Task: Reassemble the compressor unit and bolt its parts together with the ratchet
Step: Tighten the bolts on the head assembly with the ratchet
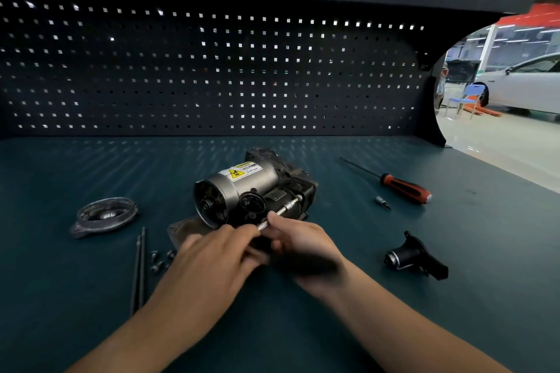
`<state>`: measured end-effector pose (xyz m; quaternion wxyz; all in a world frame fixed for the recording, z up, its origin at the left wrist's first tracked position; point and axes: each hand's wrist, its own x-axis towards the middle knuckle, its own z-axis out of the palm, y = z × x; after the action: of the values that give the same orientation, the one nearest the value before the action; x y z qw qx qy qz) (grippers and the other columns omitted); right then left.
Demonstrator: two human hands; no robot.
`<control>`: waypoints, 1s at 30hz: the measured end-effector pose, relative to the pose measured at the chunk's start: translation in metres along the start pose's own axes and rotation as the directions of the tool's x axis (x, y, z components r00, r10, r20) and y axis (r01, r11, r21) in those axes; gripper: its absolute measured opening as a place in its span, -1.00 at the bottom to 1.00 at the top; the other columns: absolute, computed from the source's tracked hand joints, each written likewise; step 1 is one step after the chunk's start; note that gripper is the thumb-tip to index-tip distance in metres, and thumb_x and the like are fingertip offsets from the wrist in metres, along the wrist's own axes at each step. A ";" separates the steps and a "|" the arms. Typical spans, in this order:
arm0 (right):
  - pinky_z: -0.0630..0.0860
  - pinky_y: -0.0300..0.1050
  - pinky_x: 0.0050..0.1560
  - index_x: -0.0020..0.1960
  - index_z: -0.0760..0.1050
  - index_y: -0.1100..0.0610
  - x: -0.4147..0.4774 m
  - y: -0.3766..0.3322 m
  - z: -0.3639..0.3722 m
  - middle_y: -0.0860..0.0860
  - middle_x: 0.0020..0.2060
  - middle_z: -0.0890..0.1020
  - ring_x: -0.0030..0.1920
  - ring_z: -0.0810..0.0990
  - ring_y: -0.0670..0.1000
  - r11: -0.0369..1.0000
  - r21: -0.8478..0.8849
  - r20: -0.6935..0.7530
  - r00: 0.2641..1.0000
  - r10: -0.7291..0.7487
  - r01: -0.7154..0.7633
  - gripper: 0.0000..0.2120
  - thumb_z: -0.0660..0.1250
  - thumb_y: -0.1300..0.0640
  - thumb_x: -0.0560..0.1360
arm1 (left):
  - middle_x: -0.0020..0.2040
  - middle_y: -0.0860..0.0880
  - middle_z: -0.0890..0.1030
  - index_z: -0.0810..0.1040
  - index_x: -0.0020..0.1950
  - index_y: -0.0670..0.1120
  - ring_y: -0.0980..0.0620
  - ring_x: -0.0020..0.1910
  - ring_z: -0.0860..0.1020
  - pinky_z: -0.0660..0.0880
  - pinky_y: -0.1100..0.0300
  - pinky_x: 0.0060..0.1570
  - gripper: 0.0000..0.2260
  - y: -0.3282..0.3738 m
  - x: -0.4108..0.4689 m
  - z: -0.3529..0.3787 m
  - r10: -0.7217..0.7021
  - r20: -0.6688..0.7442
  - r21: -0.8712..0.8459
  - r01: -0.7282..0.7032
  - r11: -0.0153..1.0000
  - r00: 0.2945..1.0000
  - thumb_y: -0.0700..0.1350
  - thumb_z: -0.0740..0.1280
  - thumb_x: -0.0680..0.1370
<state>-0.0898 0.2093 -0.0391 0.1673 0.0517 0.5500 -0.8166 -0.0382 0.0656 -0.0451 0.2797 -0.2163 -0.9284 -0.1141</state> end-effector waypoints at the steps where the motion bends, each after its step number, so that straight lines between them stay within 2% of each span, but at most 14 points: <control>1: 0.38 -0.35 -0.50 -0.21 0.52 0.19 0.000 -0.001 0.000 -0.02 -0.47 0.61 -0.59 0.39 -0.16 1.000 -0.003 0.005 1.000 -0.002 0.002 -0.83 0.29 0.18 0.54 | -0.24 0.13 0.54 0.41 0.09 0.03 0.10 -0.27 0.60 0.49 0.19 -0.22 -0.66 -0.002 -0.001 0.001 0.100 0.015 0.120 -0.101 0.988 0.995 -0.01 0.43 0.38; 3: 0.35 -0.36 -0.56 -0.20 0.52 0.19 -0.001 -0.001 0.000 -0.02 -0.46 0.62 -0.60 0.40 -0.17 1.000 -0.011 0.021 1.000 -0.001 0.002 -0.83 0.28 0.17 0.54 | -0.20 0.13 0.54 0.46 0.11 0.02 0.07 -0.23 0.60 0.48 0.15 -0.22 -0.59 -0.001 -0.002 0.001 0.080 0.060 0.103 -0.086 0.991 0.995 -0.05 0.51 0.33; 5: 0.34 -0.35 -0.57 -0.16 0.52 0.20 -0.002 -0.002 -0.001 0.01 -0.42 0.63 -0.59 0.44 -0.14 1.000 -0.015 0.050 0.999 0.015 -0.014 -0.84 0.25 0.16 0.55 | -0.18 0.19 0.52 0.42 0.08 0.14 0.15 -0.16 0.57 0.40 0.22 -0.15 -0.81 0.004 0.001 -0.004 -0.085 0.068 -0.192 0.097 0.977 0.994 0.00 0.33 0.50; 8: 0.36 -0.34 -0.57 -0.17 0.51 0.21 -0.003 -0.006 -0.004 0.01 -0.45 0.63 -0.56 0.49 -0.11 0.999 0.005 0.093 0.995 0.037 -0.037 -0.82 0.23 0.18 0.56 | -0.35 0.04 0.60 0.44 -0.03 0.01 0.16 -0.37 0.56 0.46 0.19 -0.19 -0.83 0.009 0.005 0.005 -0.381 0.207 -0.717 0.405 0.567 0.901 0.05 0.13 0.55; 10: 0.38 -0.35 -0.55 -0.19 0.53 0.21 -0.004 -0.007 -0.005 0.00 -0.44 0.64 -0.54 0.51 -0.12 1.000 -0.016 0.104 0.994 0.019 -0.018 -0.80 0.23 0.18 0.56 | -0.39 -0.01 0.61 0.45 -0.03 -0.15 0.07 -0.45 0.55 0.45 0.20 -0.24 -0.76 0.008 0.010 0.003 -0.452 0.322 -0.799 0.495 0.342 0.832 -0.01 0.11 0.59; 11: 0.39 -0.35 -0.54 -0.20 0.53 0.21 -0.003 -0.006 -0.006 0.00 -0.44 0.64 -0.54 0.51 -0.13 0.999 -0.037 0.097 0.995 0.008 -0.005 -0.80 0.24 0.19 0.56 | -0.40 -0.01 0.61 0.46 -0.03 -0.16 0.07 -0.45 0.55 0.45 0.24 -0.25 -0.78 0.007 0.010 0.002 -0.457 0.330 -0.800 0.502 0.328 0.826 -0.03 0.12 0.59; 13: 0.38 -0.36 -0.55 -0.22 0.52 0.22 -0.003 -0.004 -0.005 -0.02 -0.48 0.62 -0.57 0.48 -0.15 0.997 -0.077 0.066 0.998 -0.011 0.016 -0.80 0.25 0.19 0.56 | -0.37 0.01 0.59 0.44 -0.04 -0.01 0.16 -0.41 0.54 0.41 0.37 -0.28 -0.91 0.004 0.004 0.004 -0.403 0.234 -0.730 0.434 0.528 0.885 -0.05 0.17 0.59; 16: 0.43 -0.33 -0.48 -0.23 0.53 0.22 -0.001 -0.002 -0.002 0.02 -0.46 0.62 -0.55 0.48 -0.12 0.998 -0.059 0.048 0.998 -0.033 0.036 -0.79 0.25 0.20 0.55 | -0.20 0.18 0.45 0.28 -0.05 0.18 0.20 -0.23 0.48 0.30 0.33 -0.24 -0.87 0.005 0.000 -0.002 -0.149 0.080 -0.262 0.165 0.951 0.986 0.03 0.24 0.54; 19: 0.43 -0.34 -0.48 -0.20 0.53 0.24 -0.002 -0.001 -0.001 0.04 -0.42 0.64 -0.53 0.50 -0.12 0.999 -0.027 0.079 0.996 -0.038 0.040 -0.77 0.25 0.15 0.56 | -0.21 0.12 0.46 0.36 -0.01 0.05 0.12 -0.33 0.51 0.29 0.33 -0.32 -0.56 0.001 -0.002 0.003 0.089 0.036 0.049 -0.090 0.995 0.995 -0.07 0.55 0.28; 22: 0.45 -0.32 -0.43 -0.11 0.52 0.27 -0.003 -0.002 -0.002 0.10 -0.32 0.64 -0.44 0.55 -0.08 0.999 0.041 0.136 0.991 -0.015 0.010 -0.78 0.19 0.16 0.59 | -0.25 0.24 0.47 0.31 -0.04 0.19 0.21 -0.31 0.49 0.30 0.38 -0.35 -0.72 0.003 0.000 0.000 -0.059 0.038 -0.216 0.066 0.974 0.998 -0.06 0.39 0.45; 25: 0.41 -0.35 -0.48 -0.09 0.51 0.25 -0.005 -0.003 -0.002 0.09 -0.29 0.65 -0.48 0.53 -0.10 0.997 0.065 0.160 0.987 0.017 -0.028 -0.84 0.19 0.21 0.58 | -0.34 0.15 0.57 0.40 -0.06 0.08 0.20 -0.37 0.54 0.40 0.33 -0.22 -0.96 0.004 0.005 0.010 -0.385 0.103 -0.734 0.332 0.593 0.917 -0.05 0.17 0.57; 28: 0.41 -0.37 -0.51 -0.19 0.51 0.22 -0.004 -0.005 -0.005 0.05 -0.40 0.65 -0.53 0.50 -0.14 1.000 0.004 0.121 0.993 0.010 -0.011 -0.85 0.27 0.22 0.54 | -0.46 0.01 0.55 0.46 0.00 -0.13 0.06 -0.46 0.55 0.53 0.23 -0.36 -0.81 0.003 0.013 0.008 -0.500 0.383 -0.876 0.477 0.070 0.777 -0.03 0.14 0.58; 29: 0.41 -0.37 -0.50 -0.19 0.51 0.23 -0.004 -0.005 -0.006 0.05 -0.42 0.64 -0.54 0.50 -0.14 1.000 -0.012 0.113 0.994 0.005 -0.003 -0.86 0.28 0.22 0.53 | -0.45 -0.01 0.55 0.46 0.00 -0.15 0.04 -0.46 0.55 0.54 0.23 -0.38 -0.81 0.002 0.013 0.006 -0.494 0.430 -0.865 0.502 0.015 0.756 -0.05 0.16 0.58; 30: 0.41 -0.37 -0.50 -0.19 0.51 0.24 -0.003 -0.004 -0.006 0.04 -0.43 0.64 -0.54 0.50 -0.14 1.000 -0.023 0.105 0.994 -0.002 0.004 -0.86 0.28 0.23 0.53 | -0.44 -0.02 0.56 0.46 0.00 -0.14 0.06 -0.45 0.56 0.56 0.20 -0.35 -0.84 0.001 0.011 0.006 -0.489 0.422 -0.854 0.515 0.066 0.763 -0.07 0.17 0.58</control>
<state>-0.0890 0.2172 -0.0368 0.1954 0.0059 0.5500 -0.8120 -0.0486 0.0727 -0.0440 0.0269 -0.0050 -0.6880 -0.7252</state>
